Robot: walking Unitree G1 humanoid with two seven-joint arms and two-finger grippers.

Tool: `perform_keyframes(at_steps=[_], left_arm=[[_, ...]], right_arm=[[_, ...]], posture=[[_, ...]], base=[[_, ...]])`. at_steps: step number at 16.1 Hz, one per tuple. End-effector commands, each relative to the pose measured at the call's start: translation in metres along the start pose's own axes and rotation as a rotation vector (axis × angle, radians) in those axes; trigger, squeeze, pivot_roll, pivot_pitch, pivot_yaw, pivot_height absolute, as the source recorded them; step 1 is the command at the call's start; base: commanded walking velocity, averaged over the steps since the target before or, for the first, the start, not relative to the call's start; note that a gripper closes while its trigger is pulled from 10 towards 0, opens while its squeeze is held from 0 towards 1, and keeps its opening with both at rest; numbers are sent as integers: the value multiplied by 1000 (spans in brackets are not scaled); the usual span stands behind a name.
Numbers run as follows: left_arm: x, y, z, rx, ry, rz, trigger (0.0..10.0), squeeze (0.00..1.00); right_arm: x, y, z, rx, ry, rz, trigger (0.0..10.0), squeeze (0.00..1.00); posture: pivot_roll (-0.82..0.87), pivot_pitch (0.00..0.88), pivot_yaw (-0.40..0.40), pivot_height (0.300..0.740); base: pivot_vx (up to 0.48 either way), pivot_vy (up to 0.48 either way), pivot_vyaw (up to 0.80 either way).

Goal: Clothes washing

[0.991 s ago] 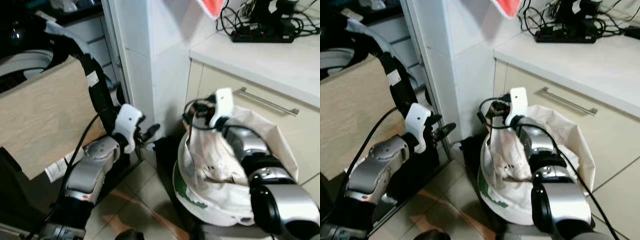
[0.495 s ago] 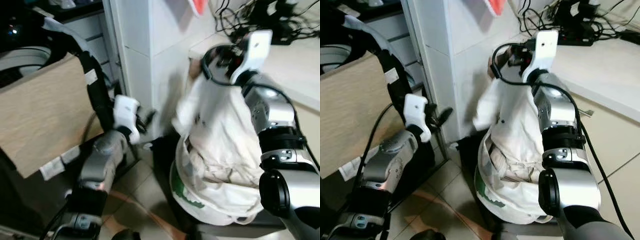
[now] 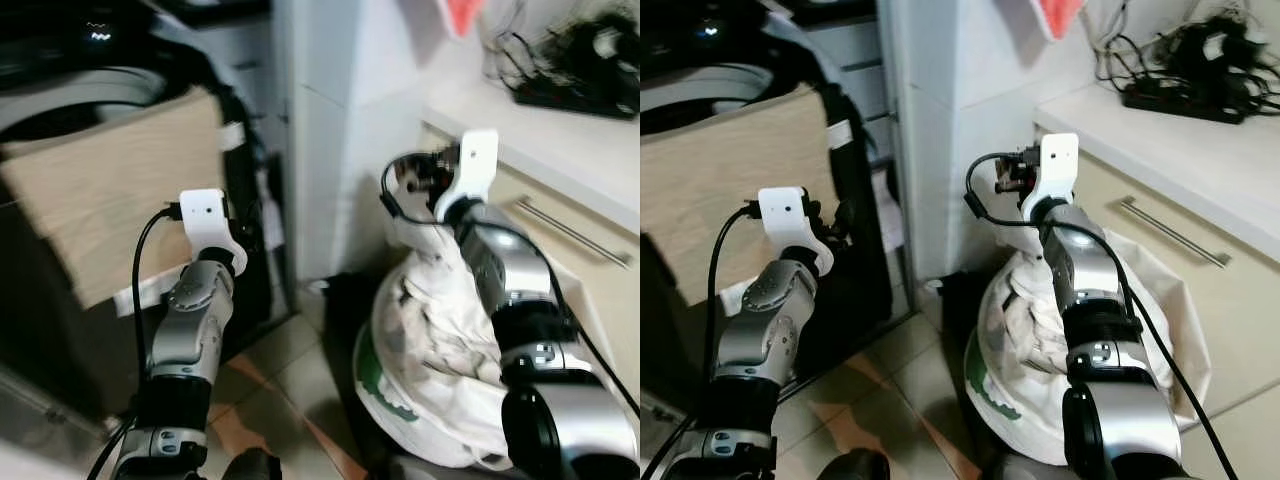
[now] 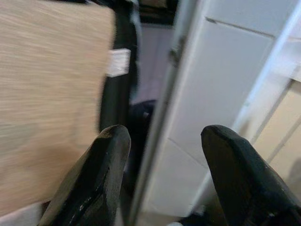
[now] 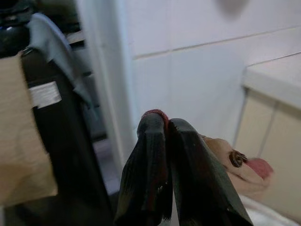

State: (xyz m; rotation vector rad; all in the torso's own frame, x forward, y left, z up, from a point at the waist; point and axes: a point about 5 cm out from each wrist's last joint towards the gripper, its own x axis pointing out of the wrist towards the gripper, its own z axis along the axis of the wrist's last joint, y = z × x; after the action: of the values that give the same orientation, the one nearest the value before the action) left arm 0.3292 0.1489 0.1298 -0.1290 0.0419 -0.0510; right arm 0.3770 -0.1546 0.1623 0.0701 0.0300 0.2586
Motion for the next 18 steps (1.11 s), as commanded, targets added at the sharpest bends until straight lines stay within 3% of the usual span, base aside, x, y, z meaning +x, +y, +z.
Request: perform_keyframes(at_steps=[1, 7, 12, 15, 18], left_arm=[[-2, -2, -1, 26, -5, 10, 10000, 0], [-7, -18, -9, 68, -5, -19, 10000, 0], [-6, -24, -6, 151, -34, -51, 10000, 0], [-5, -28, -5, 163, -45, -75, 10000, 0], [-4, -30, -5, 163, -49, -82, 10000, 0]], right_arm=[[0, 4, 1, -20, -18, 6, 0, 0], [2, 4, 11, -26, -80, 7, 0, 0], [4, 1, 14, -37, -95, -6, 0, 0], [11, 1, 65, -75, -242, 10, 0, 0], [16, 5, 101, -109, -341, 32, 0, 0]], posture=[[-110, 0, -22, 724], [-106, 0, -22, 724], [-105, 0, -19, 724], [-107, 0, -16, 724], [-109, 0, -13, 724]], base=[[0, 0, 794], [0, 0, 784], [0, 0, 766], [0, 0, 756], [0, 0, 756]])
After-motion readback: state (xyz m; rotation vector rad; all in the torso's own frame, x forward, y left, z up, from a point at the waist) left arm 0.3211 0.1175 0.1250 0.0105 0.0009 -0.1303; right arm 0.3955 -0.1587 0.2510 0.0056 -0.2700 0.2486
